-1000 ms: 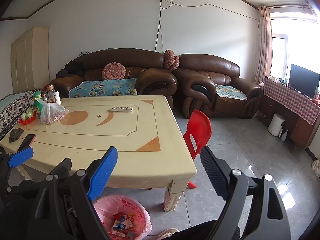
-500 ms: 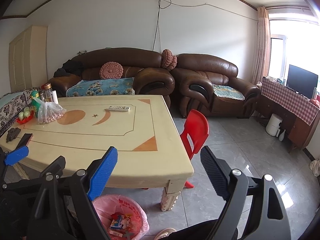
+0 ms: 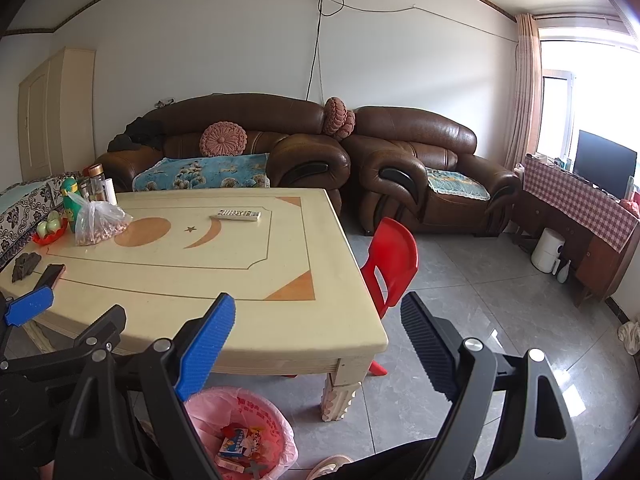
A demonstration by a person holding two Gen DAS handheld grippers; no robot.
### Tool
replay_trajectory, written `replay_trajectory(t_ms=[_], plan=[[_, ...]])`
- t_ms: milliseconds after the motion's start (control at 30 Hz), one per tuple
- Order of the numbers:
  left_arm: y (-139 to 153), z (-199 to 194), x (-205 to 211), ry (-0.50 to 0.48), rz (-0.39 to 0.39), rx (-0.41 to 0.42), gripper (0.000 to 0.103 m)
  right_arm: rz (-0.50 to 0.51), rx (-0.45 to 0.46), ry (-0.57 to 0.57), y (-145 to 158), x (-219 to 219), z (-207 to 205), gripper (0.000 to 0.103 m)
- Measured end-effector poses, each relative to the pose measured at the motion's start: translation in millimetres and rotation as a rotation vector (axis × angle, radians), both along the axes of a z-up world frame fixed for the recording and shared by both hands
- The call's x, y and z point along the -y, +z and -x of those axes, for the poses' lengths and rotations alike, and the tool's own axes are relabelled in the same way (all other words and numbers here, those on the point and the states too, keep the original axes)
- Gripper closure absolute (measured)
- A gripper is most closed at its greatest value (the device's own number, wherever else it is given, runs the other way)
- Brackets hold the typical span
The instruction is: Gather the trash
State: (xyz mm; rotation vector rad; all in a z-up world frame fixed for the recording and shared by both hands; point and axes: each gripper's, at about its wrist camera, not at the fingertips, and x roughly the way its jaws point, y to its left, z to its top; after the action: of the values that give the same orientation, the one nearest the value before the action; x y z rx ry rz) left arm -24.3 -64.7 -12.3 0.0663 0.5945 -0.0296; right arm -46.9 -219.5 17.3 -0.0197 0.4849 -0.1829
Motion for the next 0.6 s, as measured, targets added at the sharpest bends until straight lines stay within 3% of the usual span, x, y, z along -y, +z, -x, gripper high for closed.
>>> replay_trajectory(t_ms=[600], plan=[[-2.4,-1.5,2.4,0.029,-0.008,-0.006,0.017,-0.002,-0.005,-0.003,-1.8,-1.0,-1.1,0.02]])
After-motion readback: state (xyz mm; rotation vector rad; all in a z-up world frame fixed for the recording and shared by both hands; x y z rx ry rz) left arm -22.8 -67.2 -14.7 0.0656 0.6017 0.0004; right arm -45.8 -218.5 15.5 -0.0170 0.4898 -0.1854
